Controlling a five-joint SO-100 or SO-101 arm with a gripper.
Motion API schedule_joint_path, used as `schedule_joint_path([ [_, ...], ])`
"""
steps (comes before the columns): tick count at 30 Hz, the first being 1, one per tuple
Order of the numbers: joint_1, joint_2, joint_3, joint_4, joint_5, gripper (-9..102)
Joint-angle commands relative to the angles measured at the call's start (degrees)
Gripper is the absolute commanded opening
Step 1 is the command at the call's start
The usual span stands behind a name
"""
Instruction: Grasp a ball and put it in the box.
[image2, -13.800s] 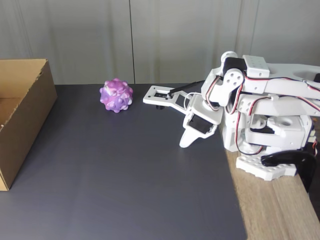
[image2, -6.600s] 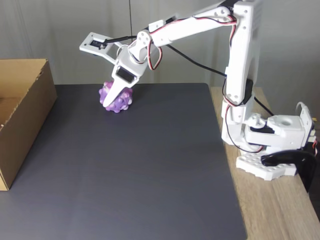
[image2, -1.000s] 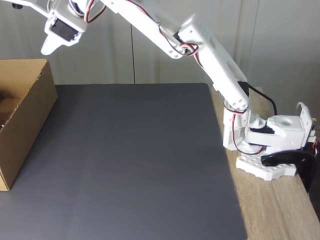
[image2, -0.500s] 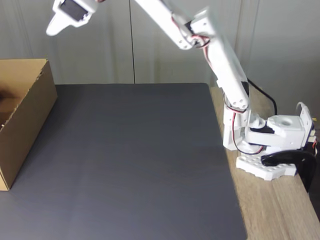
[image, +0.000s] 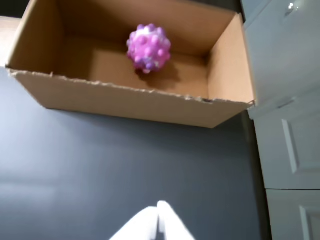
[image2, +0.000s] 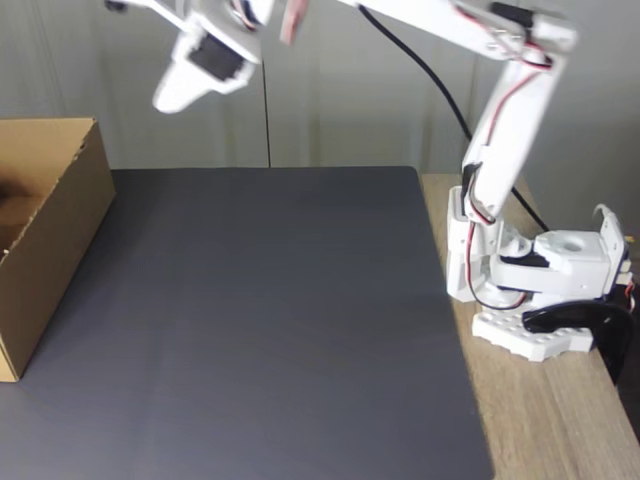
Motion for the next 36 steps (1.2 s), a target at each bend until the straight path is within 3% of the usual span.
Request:
schedule_joint_path([
  [1,-1.05,6.94,8.61,-5.36,-0.44,0],
  [11,-2.11,23.47,37.09,-14.24,-1.32,0],
  [24,-3.25,37.79,57.3,-19.69,-2.9,0],
  [36,-3.6,54.23,71.81,-19.69,-5.27,0],
])
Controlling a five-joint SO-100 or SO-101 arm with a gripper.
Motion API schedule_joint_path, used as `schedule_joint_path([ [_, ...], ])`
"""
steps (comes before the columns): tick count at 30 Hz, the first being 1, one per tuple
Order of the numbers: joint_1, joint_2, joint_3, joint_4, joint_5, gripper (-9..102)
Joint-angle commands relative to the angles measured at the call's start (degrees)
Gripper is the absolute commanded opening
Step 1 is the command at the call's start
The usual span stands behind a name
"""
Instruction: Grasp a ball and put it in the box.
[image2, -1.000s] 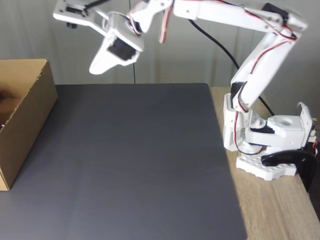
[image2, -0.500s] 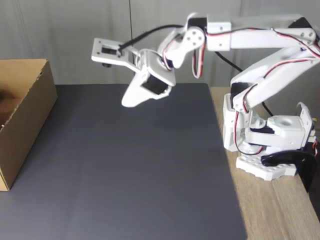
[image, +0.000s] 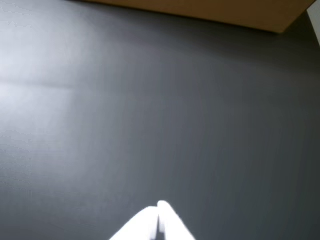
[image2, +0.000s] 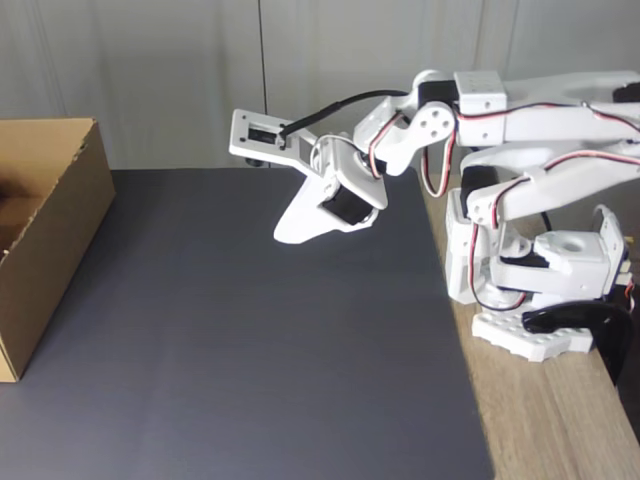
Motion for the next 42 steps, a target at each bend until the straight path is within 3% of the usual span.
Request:
schedule_joint_path([
  [1,0.09,4.13,1.32,-0.35,-1.05,0],
  [4,0.62,10.99,5.62,0.35,-3.6,0],
  [8,1.14,21.53,9.93,7.12,-4.75,0],
  [20,0.53,21.71,15.91,7.12,-8.44,0],
  [25,0.88,21.71,15.91,10.28,-8.44,0],
  [30,0.53,21.71,15.91,18.54,-8.53,0],
  [38,0.09,21.71,16.0,19.78,-12.92,0],
  [42,0.53,21.71,16.0,24.7,-12.92,0],
])
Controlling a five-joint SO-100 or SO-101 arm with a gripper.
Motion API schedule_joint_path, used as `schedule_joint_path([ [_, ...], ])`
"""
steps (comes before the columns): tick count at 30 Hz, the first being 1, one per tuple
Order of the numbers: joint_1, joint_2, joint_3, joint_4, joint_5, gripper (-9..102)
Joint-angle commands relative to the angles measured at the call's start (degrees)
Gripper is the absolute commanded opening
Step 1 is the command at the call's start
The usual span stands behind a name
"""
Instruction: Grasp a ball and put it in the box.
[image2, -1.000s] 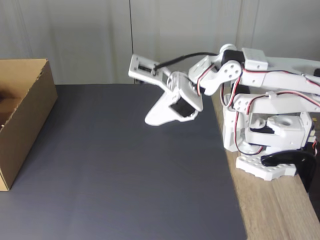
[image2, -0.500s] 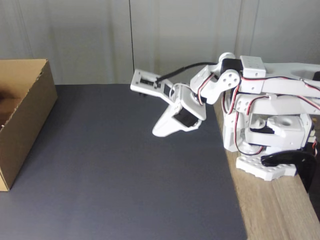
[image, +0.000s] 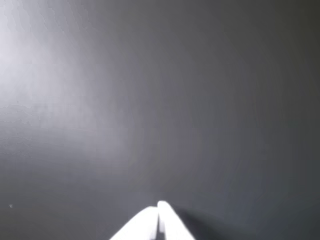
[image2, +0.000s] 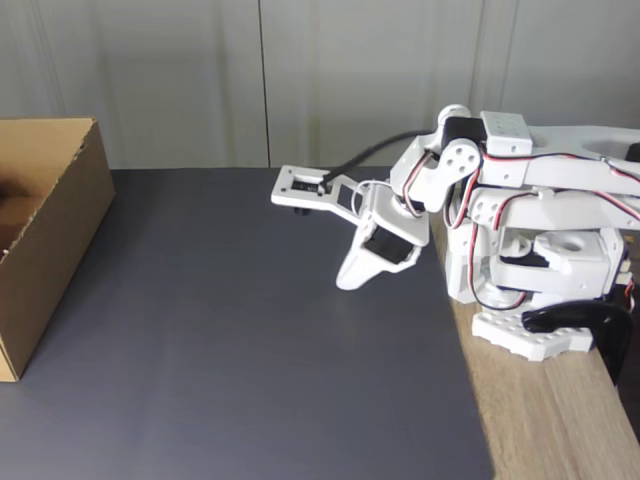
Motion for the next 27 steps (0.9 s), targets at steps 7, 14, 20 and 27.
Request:
schedule_joint_path([
  [7,-1.23,0.0,-0.18,7.03,-0.26,0],
  [14,-1.41,0.0,-0.18,10.28,-0.62,0],
  [20,-1.58,0.0,-0.18,10.2,-0.7,1],
  [27,-1.58,0.0,-0.18,10.2,-0.88,1],
])
